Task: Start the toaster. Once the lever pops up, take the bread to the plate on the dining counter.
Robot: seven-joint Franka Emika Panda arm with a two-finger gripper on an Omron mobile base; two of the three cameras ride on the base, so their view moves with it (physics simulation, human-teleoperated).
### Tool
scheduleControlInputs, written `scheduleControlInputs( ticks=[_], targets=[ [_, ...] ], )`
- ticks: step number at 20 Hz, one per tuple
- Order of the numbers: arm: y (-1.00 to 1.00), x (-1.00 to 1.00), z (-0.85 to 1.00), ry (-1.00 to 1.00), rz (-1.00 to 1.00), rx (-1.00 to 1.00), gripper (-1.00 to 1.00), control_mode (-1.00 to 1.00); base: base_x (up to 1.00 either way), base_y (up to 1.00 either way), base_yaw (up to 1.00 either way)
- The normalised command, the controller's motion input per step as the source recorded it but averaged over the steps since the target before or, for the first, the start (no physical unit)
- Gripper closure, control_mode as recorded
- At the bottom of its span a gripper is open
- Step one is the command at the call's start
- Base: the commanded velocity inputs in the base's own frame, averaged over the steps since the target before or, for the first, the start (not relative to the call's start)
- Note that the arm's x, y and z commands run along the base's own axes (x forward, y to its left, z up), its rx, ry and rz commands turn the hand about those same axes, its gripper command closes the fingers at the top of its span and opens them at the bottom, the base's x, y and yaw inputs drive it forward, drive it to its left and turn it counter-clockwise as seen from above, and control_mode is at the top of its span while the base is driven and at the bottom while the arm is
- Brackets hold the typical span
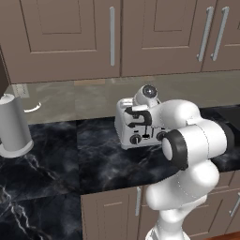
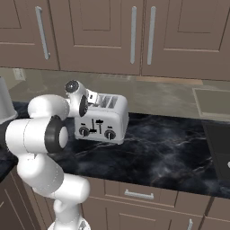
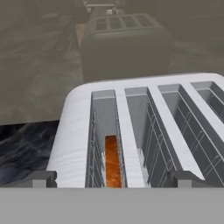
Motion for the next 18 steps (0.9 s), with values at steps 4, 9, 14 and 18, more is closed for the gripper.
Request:
scheduleControlInputs(
  ticks=[4,9,14,18],
  targets=[
    [0.00,0.07,0.00,0.00,0.00,0.00,-1.00,-1.00,0.00,0.00,0.00],
    [0.00,0.07,0.00,0.00,0.00,0.00,-1.00,-1.00,0.00,0.00,0.00],
    [0.00,0.07,0.00,0.00,0.00,0.00,-1.00,-1.00,0.00,0.00,0.00],
    [0.00,0.00,-0.01,0.00,0.00,0.00,-1.00,-1.00,0.00,0.00,0.00]
  ],
)
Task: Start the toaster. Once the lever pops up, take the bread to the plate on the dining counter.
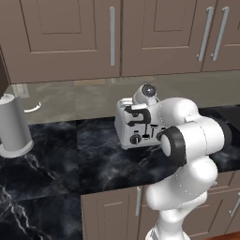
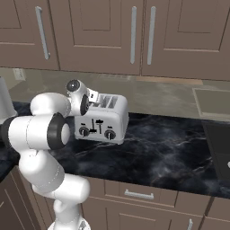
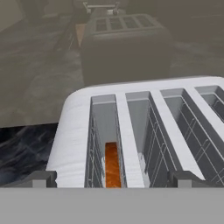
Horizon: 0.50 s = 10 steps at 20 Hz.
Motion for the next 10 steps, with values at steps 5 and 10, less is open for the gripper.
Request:
scheduleControlInputs(
  ticks=[5,10],
  targets=[
    [0.00,0.00,-0.05,0.00,0.00,0.00,-1.00,-1.00,0.00,0.00,0.00],
    [0.00,0.00,-0.08,0.00,0.01,0.00,-1.00,-1.00,0.00,0.00,0.00]
  ],
)
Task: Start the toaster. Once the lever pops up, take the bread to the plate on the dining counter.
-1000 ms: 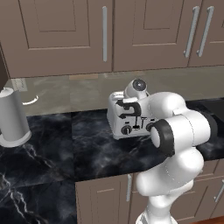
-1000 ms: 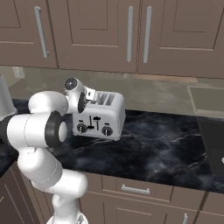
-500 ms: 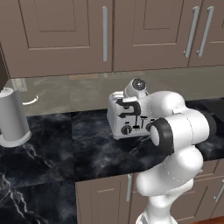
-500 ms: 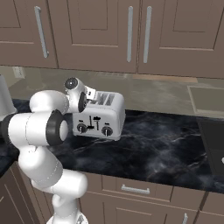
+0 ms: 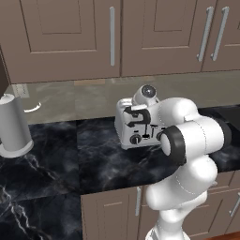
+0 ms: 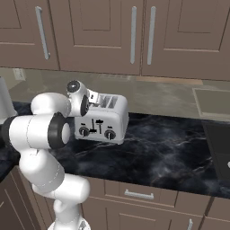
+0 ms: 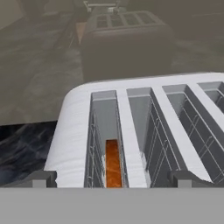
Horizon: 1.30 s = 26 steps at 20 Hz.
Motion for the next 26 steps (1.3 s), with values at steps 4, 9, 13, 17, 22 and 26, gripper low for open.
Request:
scheduleControlInputs(
  ticks=[4,9,13,17,22,26],
  targets=[
    [-0.01,0.00,-0.04,0.00,0.02,0.00,-1.00,-1.00,0.00,0.00,0.00],
    [-0.02,0.00,-0.01,0.00,0.04,0.00,-1.00,-1.00,0.00,0.00,0.00],
    [-0.08,0.00,0.00,0.00,0.05,0.00,-1.00,-1.00,0.00,0.00,0.00],
    [-0.19,0.00,0.00,0.00,0.01,0.00,-1.00,-1.00,0.00,0.00,0.00],
    [-0.14,0.00,-0.01,0.00,0.00,-0.01,-1.00,-1.00,0.00,0.00,0.00],
    [0.01,0.00,0.00,0.00,0.00,-0.01,-1.00,-1.00,0.00,0.00,0.00]
  ],
)
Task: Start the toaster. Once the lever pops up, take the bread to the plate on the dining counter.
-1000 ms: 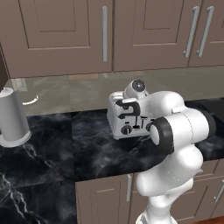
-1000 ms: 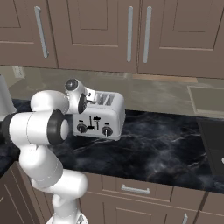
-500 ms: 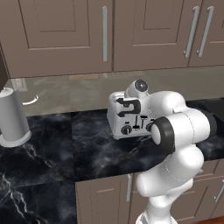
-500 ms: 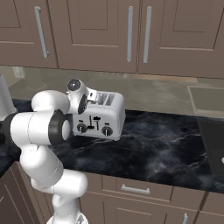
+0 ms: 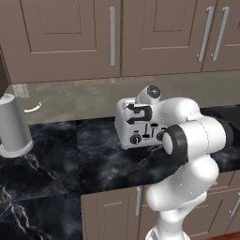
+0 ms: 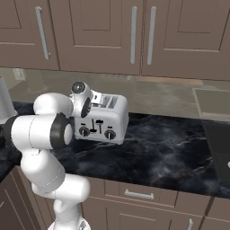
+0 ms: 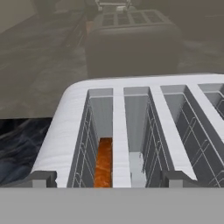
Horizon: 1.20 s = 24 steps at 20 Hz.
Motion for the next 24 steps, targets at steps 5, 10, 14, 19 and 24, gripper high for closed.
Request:
scheduleControlInputs(
  ticks=[5,10,14,19,24],
  targets=[
    [0.05,0.00,-0.01,0.00,0.00,0.00,-1.00,-1.00,0.00,0.00,0.00],
    [0.00,0.00,-0.01,0.00,0.00,0.00,-1.00,-1.00,0.00,0.00,0.00],
    [0.00,0.00,-0.02,0.00,0.00,0.00,-1.00,-1.00,0.00,0.00,0.00],
    [0.00,0.00,-0.03,0.01,0.00,0.00,-1.00,-1.00,0.00,0.00,0.00],
    [0.06,0.00,-0.02,0.00,0.00,-0.01,-1.00,-1.00,0.00,0.00,0.00]
  ],
)
